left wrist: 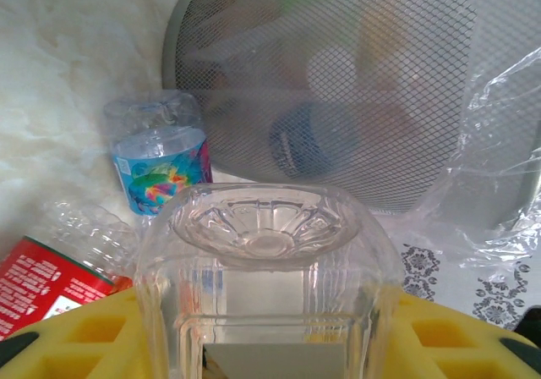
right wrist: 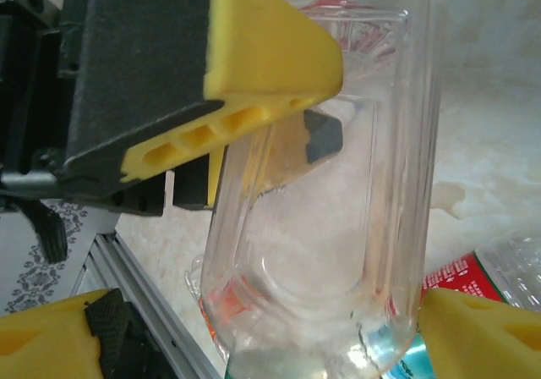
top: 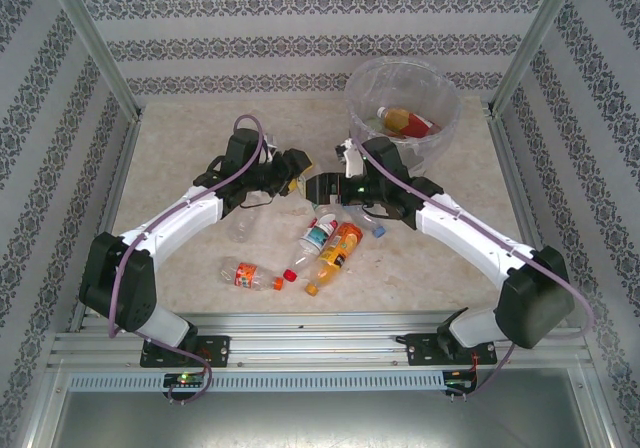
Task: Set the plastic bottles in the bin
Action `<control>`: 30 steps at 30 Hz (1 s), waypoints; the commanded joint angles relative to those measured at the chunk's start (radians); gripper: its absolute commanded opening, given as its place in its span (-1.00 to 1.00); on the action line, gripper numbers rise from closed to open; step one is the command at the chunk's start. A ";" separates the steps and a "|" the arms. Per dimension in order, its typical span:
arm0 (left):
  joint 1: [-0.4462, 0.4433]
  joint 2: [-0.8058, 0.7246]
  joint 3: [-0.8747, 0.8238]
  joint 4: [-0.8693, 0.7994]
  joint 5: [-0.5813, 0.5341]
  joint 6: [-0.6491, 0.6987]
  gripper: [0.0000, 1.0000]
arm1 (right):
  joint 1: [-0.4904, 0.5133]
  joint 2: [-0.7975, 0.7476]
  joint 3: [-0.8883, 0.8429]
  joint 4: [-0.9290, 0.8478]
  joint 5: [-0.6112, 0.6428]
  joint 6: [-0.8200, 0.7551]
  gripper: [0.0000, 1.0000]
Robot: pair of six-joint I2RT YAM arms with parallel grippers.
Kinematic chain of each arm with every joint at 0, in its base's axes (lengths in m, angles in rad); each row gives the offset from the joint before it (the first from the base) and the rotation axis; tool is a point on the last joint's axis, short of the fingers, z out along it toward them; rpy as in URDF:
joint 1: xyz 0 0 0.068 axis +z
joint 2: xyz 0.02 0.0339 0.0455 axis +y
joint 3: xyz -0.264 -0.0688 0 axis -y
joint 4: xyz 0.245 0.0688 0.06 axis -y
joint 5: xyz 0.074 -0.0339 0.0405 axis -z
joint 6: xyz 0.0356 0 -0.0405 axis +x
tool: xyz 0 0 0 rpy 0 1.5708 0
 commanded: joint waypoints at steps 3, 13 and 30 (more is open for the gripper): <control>-0.015 -0.012 -0.004 0.071 0.028 -0.034 -0.01 | 0.013 0.029 0.034 0.029 0.037 -0.015 0.64; -0.016 -0.009 -0.009 0.085 0.046 -0.037 0.10 | 0.011 0.011 0.050 -0.002 0.053 -0.045 0.14; 0.043 -0.132 0.050 0.097 0.147 0.205 1.00 | -0.101 -0.236 0.090 -0.216 0.039 -0.180 0.01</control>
